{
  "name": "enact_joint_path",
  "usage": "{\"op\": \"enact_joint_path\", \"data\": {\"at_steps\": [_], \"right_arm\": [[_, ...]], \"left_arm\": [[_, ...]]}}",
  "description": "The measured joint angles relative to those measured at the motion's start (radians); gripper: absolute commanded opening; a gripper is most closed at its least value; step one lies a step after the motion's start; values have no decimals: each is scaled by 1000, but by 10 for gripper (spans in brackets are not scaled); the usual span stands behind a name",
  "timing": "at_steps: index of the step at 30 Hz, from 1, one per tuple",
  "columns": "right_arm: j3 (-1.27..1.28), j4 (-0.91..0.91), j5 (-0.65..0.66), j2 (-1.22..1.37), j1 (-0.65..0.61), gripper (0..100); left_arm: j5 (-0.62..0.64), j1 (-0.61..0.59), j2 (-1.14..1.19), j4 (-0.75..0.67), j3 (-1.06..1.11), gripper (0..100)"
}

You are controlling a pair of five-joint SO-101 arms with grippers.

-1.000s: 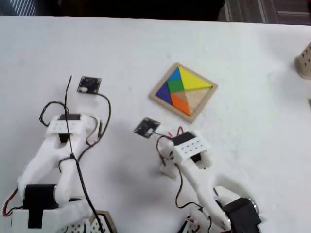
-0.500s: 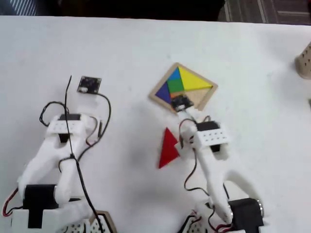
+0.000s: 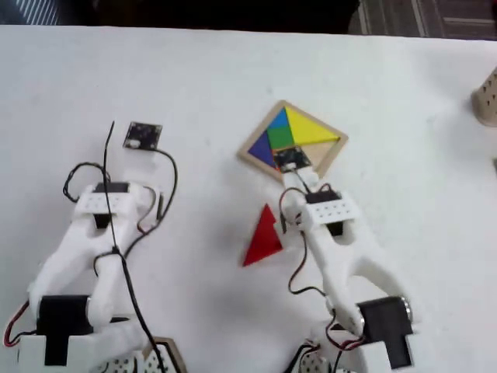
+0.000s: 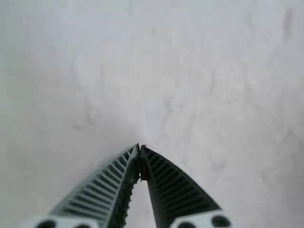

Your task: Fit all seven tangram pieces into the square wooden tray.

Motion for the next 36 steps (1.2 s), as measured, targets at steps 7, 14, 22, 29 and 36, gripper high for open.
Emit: {"op": "enact_joint_path", "data": {"at_steps": [7,14,22,29,36], "right_arm": [[-92,9,-44,71,-153,20],[-244,9,-86,186,-344,20],[-370,83,-86,249,-377,20],[-270,138,-86,-21,-216,20],[-35,83,-86,-272,-18,23]], "left_arm": [[0,0,0,0,0,27],[0,0,0,0,0,27],[0,0,0,0,0,27],[0,0,0,0,0,24],[-15,75,-8,-8,3,26]]}}
